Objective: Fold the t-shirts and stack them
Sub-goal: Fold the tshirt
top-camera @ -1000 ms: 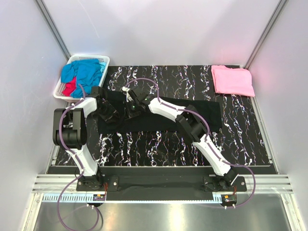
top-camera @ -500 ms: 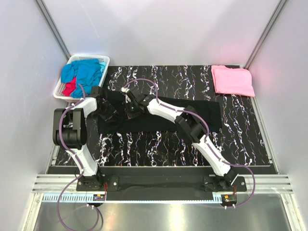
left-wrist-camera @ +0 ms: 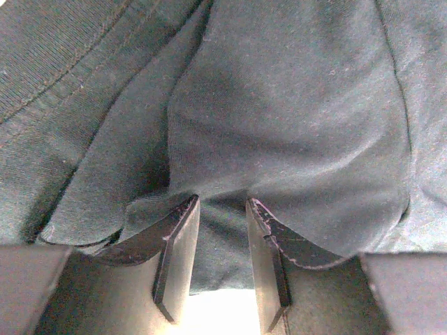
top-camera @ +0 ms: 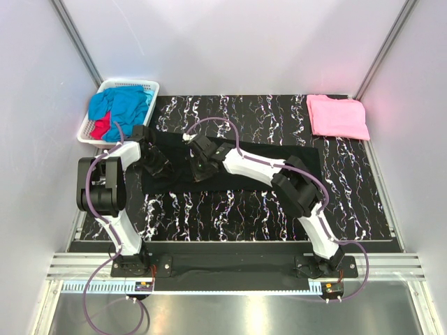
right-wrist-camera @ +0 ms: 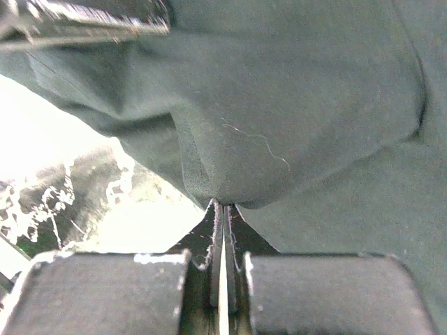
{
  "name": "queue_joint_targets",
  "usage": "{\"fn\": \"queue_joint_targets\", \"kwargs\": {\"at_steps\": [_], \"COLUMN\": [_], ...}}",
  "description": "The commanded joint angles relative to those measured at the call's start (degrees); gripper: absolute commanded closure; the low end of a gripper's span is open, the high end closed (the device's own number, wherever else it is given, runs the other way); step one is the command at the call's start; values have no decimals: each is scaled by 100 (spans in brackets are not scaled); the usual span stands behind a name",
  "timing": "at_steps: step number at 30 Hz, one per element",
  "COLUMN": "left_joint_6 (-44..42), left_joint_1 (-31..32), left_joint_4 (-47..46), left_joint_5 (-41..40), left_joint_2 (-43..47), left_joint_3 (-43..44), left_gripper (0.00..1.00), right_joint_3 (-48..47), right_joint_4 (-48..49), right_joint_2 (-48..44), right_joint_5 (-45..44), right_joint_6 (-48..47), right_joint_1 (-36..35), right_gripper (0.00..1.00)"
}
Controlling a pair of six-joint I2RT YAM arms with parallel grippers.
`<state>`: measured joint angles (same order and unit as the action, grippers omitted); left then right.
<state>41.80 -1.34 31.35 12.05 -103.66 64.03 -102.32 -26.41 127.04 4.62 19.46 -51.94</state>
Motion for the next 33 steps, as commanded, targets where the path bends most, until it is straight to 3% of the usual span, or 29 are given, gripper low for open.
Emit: {"fn": "queue_joint_targets", "kwargs": {"at_steps": [1,13,19,21,26,33], "left_joint_6": [-269,-120,-190,-251,-471,-647], "left_joint_1": [-59,-50,-41,11,108,240], "left_joint_4": [-472,-218,-200,-191,-200,-182], "left_joint_5": [-423,-1521,-1478,-1451,-1259,-643], "left_joint_2": [170,513,645,767,1058,1190], "left_joint_3": [233,285,303,303,329,435], "left_gripper": [60,65,65,64,60,54], "right_joint_3": [256,705,793,749,705,705], "right_joint_4": [40,-233,-364,-487,-776,-1304], "right_joint_2": [-365,-593,-628,-646,-909,-1577], "right_joint_5": [-129,12,-32,-84,-435,-1454], "right_joint_6": [84,356,401,418,400,357], "right_joint_1": [-97,-255,-290,-325,-352,-343], "right_gripper": [100,100,100,85,62,49]}}
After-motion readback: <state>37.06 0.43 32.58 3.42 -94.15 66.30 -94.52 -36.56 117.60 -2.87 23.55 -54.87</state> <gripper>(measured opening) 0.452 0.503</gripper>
